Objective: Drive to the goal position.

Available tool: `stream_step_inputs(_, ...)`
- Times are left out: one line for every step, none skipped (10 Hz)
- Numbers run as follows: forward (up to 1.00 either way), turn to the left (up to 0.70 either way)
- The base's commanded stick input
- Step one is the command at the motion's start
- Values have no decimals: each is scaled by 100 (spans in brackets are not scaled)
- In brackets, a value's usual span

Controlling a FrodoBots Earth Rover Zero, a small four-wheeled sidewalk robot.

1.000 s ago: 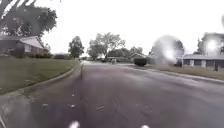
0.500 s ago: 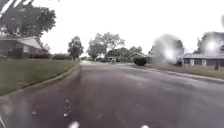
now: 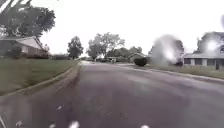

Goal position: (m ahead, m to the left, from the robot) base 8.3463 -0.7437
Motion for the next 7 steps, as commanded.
stream_step_inputs(50,0)
stream_step_inputs(50,4)
stream_step_inputs(50,43)
stream_step_inputs(50,50)
stream_step_inputs(50,11)
stream_step_inputs(50,0)
stream_step_inputs(50,0)
